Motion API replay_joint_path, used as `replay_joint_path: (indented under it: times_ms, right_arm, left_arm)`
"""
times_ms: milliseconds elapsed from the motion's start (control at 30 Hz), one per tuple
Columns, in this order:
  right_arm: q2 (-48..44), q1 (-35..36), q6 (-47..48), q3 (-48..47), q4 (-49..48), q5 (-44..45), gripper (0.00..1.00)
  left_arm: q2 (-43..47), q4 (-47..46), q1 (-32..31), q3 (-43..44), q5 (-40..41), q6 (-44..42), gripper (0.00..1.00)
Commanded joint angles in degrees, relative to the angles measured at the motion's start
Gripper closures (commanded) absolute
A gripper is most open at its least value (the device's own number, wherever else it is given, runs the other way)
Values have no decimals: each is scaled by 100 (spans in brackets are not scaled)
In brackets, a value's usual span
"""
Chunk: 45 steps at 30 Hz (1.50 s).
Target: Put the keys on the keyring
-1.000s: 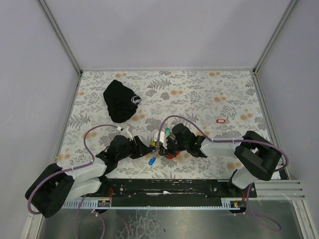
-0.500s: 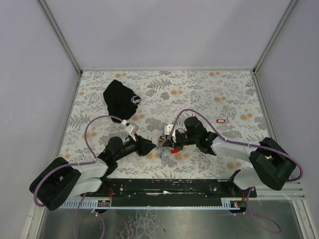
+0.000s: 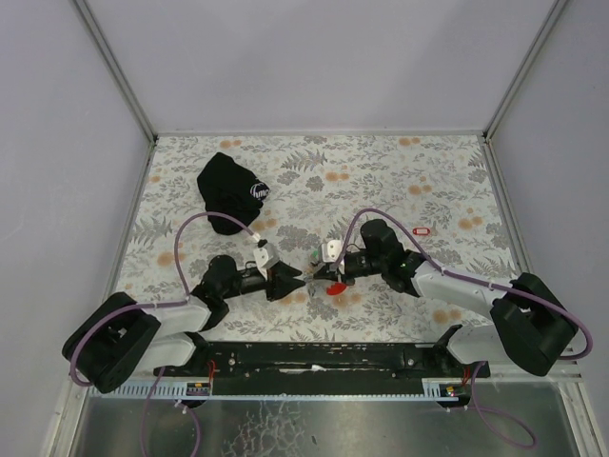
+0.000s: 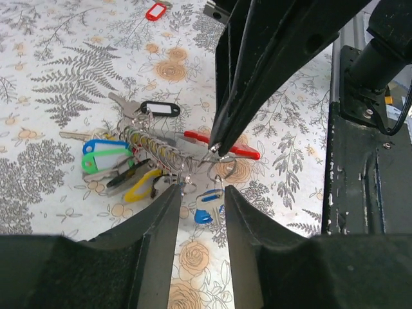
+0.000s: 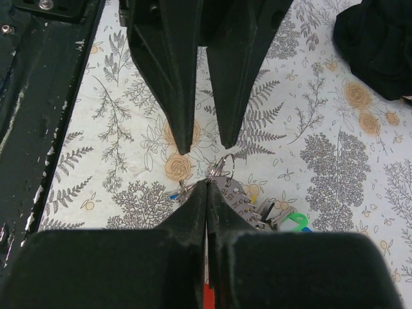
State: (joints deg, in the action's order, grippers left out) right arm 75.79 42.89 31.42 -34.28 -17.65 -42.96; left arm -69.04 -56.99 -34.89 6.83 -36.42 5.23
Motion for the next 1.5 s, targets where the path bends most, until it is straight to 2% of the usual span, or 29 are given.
replay_joint_path:
  times_ms: [0,100,367,533,733,1000,1300,1467]
  right_arm:
    - [-167,-77,235,-234,-37,-405,100]
    - [-224,-89,270,-222,-9,-470,100]
    - [-316,-148,242,-127,-135,-511,100]
    - [-312,-224,172,-72,-230,-483,100]
    - [-360,-259,149,-7,-344,-520,100]
    - [-377,-264,222,31,-358,-704,100]
    - [-377,-264,250,11,-345,-764,100]
    - [-394,-264,251,9,-336,-784,100]
  left_arm:
    - [-222,-417,-20,351,82,-567,70]
    - [-426,-338,-17,528,737,-479,70]
    - [-906,-442,34,759,1508,-36,68]
    - [-438,-763,145,309,1073,-102,66]
    - [35,-1017,150,-70,227,-611,63]
    - [-451,-1394,141,308,-998,-627,64]
    - [-777,-1389,142,631,-1316,-688,75]
    - [-871,-1249,145,706,-1347,-733,76]
